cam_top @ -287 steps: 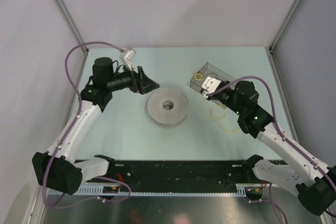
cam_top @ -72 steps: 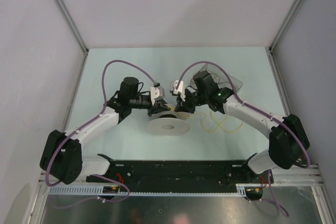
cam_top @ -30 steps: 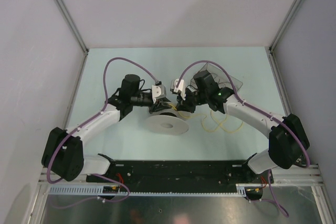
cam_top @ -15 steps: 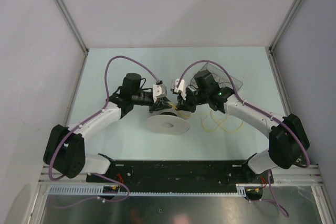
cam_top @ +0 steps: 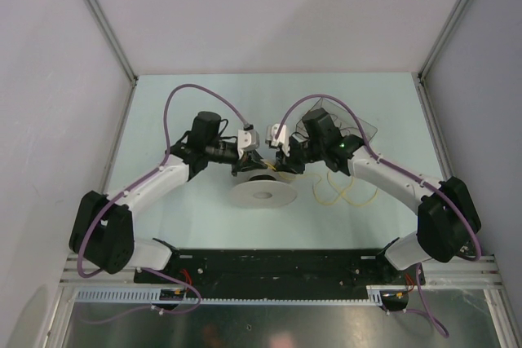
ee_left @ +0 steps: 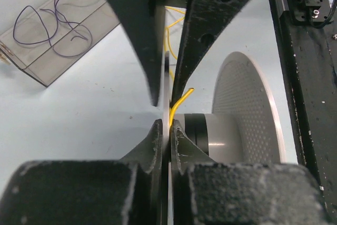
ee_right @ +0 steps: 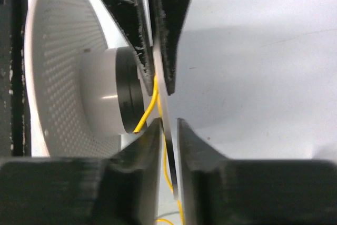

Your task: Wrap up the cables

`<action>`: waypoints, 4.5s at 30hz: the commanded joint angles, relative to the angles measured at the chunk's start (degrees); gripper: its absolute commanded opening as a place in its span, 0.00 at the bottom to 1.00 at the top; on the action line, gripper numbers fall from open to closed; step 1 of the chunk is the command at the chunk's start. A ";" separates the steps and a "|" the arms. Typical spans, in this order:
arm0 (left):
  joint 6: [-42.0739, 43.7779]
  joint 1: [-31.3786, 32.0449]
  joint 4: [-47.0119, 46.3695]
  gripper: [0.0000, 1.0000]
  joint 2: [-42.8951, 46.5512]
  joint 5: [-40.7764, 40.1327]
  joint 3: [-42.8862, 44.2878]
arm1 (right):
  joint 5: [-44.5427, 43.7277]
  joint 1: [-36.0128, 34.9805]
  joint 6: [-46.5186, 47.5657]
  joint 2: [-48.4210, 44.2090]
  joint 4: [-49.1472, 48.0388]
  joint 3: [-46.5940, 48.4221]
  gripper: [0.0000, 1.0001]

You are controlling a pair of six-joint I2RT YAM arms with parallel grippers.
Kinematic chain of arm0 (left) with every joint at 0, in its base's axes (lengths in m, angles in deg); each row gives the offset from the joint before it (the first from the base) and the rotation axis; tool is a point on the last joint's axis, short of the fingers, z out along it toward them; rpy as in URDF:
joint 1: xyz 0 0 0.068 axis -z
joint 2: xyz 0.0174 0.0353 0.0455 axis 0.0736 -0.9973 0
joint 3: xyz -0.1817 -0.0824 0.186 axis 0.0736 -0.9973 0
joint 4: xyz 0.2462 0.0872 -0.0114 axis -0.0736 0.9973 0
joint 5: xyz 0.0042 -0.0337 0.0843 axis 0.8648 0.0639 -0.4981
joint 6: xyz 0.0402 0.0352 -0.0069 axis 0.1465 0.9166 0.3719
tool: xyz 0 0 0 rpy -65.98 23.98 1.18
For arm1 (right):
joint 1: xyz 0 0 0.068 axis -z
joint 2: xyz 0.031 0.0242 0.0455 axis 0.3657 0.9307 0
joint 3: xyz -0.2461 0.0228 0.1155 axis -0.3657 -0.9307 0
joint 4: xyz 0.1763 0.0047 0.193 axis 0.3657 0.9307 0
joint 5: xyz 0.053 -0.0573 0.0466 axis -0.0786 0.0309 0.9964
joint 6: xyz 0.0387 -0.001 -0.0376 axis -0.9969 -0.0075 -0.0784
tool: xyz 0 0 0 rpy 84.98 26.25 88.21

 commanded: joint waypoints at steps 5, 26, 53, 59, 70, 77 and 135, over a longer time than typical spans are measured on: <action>-2.41 -1.39 4.58 0.00 3.63 -7.55 1.40 | -4.86 4.65 -7.06 -5.62 -5.63 0.50 0.80; -0.19 -2.65 14.85 0.00 9.41 -11.63 1.45 | -8.53 14.67 -4.87 -10.97 8.69 0.40 0.99; -13.15 -8.59 14.82 0.00 17.27 -10.87 7.32 | -2.79 17.00 27.17 2.11 10.21 -15.29 0.73; -20.95 -12.52 14.81 0.00 17.27 -8.73 10.75 | -4.86 16.61 26.20 6.44 6.68 -15.80 0.46; -54.86 -18.91 11.08 0.00 18.00 -30.27 17.03 | -5.37 8.76 17.12 -8.54 6.09 -15.86 0.00; -72.32 -19.63 11.09 0.00 17.66 -47.15 19.63 | -13.23 -9.01 9.80 -19.43 4.55 -14.82 0.00; -39.95 -5.76 13.31 0.00 31.49 -33.87 23.27 | -21.56 3.35 -6.19 -3.84 -4.73 11.19 0.59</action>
